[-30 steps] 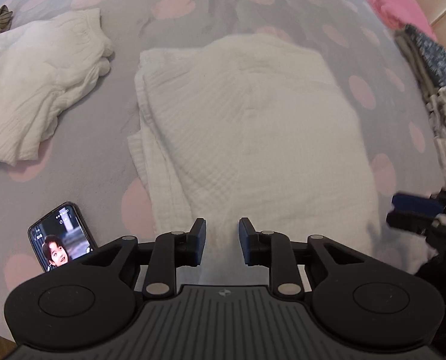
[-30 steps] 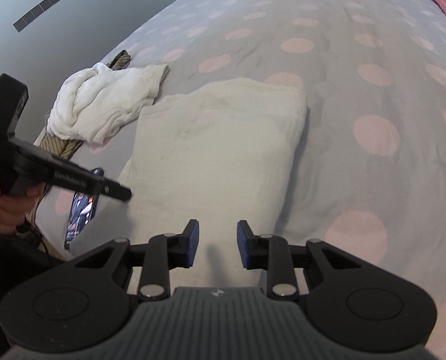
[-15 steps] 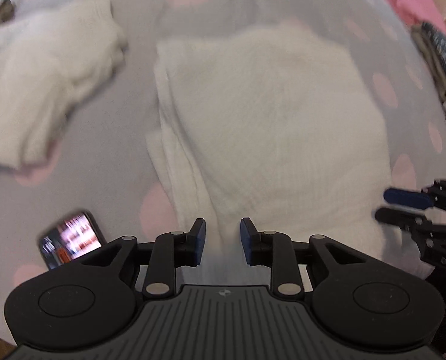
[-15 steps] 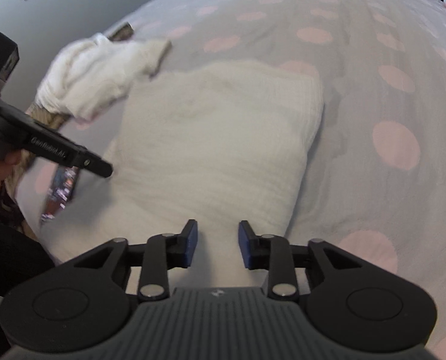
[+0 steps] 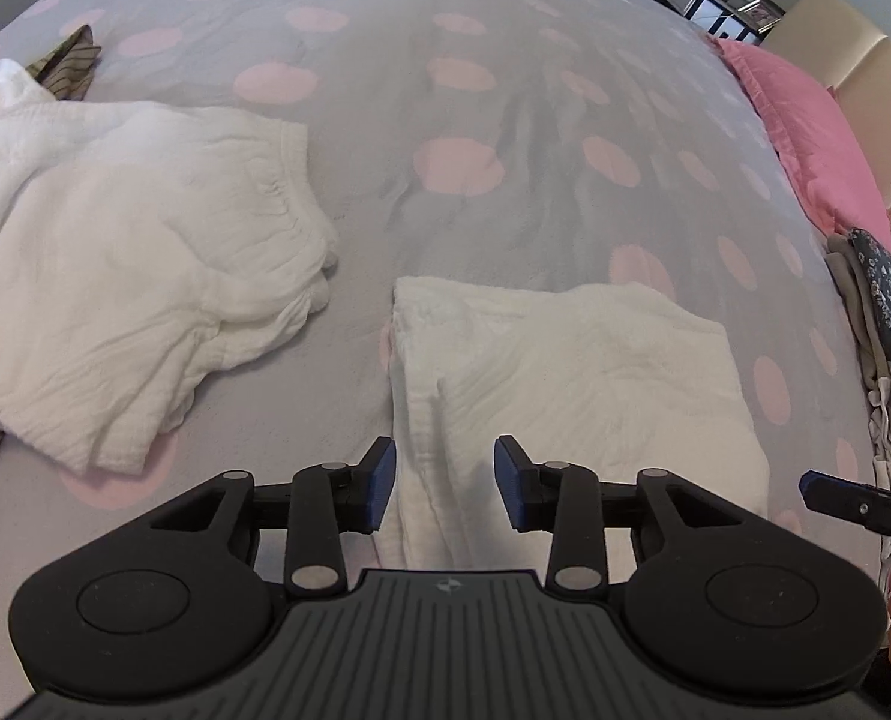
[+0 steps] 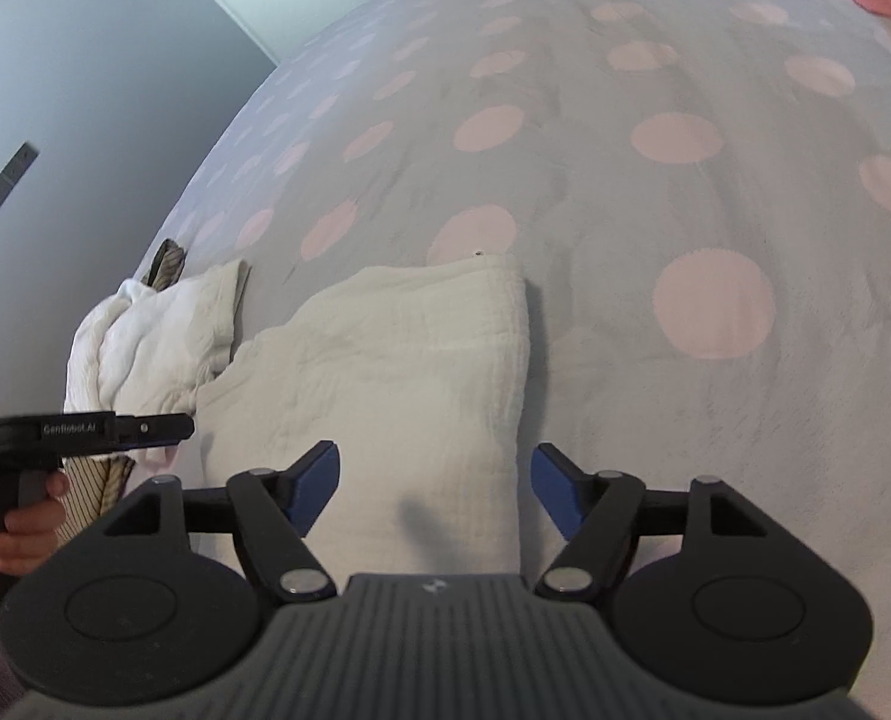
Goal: Fold clothes
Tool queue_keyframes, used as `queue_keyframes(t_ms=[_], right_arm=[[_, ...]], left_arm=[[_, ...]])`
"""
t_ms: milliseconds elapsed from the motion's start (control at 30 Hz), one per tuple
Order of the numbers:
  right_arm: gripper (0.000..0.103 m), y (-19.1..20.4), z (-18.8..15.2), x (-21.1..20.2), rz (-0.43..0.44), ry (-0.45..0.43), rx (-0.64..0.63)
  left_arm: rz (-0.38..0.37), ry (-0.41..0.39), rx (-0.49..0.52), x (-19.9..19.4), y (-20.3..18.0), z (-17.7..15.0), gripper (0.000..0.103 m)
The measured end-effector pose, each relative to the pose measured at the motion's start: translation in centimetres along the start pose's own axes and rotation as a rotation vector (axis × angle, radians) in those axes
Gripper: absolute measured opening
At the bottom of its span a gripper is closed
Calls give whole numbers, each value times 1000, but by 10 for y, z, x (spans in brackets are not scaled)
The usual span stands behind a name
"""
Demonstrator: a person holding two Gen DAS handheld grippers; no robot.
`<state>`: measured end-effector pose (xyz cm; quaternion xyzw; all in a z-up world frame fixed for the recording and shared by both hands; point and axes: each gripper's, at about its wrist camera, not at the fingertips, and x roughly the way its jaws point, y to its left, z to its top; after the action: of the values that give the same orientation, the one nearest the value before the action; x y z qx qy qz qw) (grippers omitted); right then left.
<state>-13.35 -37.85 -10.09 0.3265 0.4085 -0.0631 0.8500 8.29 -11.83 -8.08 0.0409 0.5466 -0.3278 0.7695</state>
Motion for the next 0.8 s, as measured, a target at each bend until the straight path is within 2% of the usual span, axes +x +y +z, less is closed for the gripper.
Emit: queue_keyframes(t_ms=[233, 300, 433, 633, 800], right_arm=[[73, -10, 7, 18, 21, 41, 48], [73, -10, 7, 22, 26, 50, 45], [73, -13, 9, 32, 26, 63, 49], [73, -20, 14, 45, -1, 63, 77], [74, -29, 13, 61, -11, 90, 104]], left_arm=[[2, -23, 42, 14, -3, 2, 36], [2, -11, 61, 21, -4, 2, 40], [15, 33, 83, 38, -4, 2, 40], [-1, 50, 56, 53, 4, -2, 41], [-24, 17, 54, 58, 8, -6, 45]])
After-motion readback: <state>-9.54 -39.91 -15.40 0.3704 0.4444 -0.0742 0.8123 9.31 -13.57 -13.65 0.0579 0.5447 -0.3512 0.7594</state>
